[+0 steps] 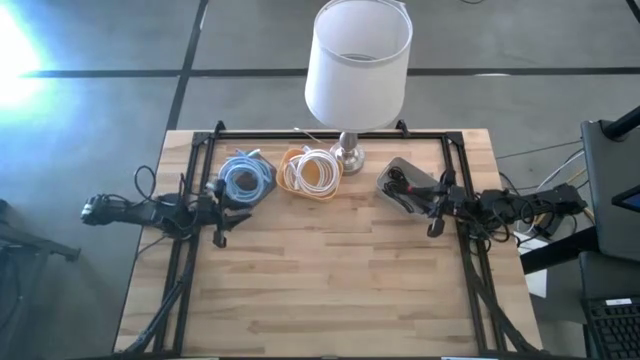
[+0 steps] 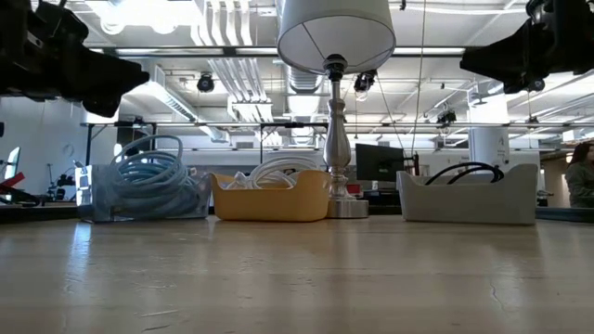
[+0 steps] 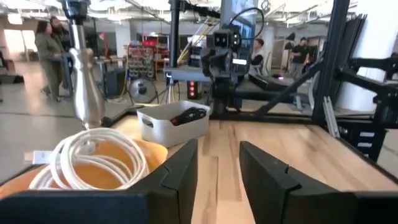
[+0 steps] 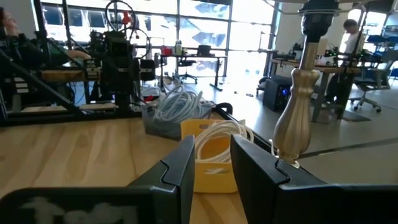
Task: Sort HDMI cables
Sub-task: Return to Home Position
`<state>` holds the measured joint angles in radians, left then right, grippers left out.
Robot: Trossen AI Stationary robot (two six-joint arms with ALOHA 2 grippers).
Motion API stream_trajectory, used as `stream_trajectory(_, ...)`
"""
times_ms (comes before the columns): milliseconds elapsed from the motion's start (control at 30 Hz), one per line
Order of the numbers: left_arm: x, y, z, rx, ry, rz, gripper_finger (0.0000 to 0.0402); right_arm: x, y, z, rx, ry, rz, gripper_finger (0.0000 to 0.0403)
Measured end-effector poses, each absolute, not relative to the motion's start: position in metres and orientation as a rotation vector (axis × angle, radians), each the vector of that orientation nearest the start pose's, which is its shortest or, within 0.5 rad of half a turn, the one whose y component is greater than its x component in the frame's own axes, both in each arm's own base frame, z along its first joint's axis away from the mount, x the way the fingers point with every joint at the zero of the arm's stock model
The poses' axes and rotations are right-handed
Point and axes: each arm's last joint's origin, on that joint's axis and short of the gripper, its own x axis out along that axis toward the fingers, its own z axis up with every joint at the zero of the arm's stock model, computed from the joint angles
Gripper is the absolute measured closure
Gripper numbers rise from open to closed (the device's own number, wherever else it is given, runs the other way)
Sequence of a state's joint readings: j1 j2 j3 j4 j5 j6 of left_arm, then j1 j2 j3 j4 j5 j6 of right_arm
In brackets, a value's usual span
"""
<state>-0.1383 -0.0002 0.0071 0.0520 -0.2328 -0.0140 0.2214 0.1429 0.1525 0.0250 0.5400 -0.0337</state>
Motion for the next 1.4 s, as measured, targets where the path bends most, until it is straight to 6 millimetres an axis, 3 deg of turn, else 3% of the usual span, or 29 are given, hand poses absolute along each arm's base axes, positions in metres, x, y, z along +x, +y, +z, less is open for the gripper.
stream_trajectory(400,0.097,-0.003,0.17,0.002,-0.042,0.192,0.028,0.098,0.007,0.199,-0.002,-0.01,-0.319,0.0322)
stream_trajectory(667,0.099,-0.002,0.168,0.128,-0.001,0.215,0.028,0.1,0.007,0.186,0.032,0.018,-0.319,0.033)
stream_trajectory(867,0.099,-0.002,0.167,0.103,0.0,0.217,0.028,0.102,0.012,0.174,0.029,0.043,-0.173,0.0322)
stream_trajectory(1033,0.099,-0.002,0.167,0.107,-0.001,0.217,0.028,0.104,0.013,0.162,0.033,0.078,-0.153,0.0315)
stream_trajectory(1400,0.099,-0.002,0.168,0.093,-0.004,0.217,0.028,0.105,0.015,0.158,0.014,0.114,-0.083,0.0313)
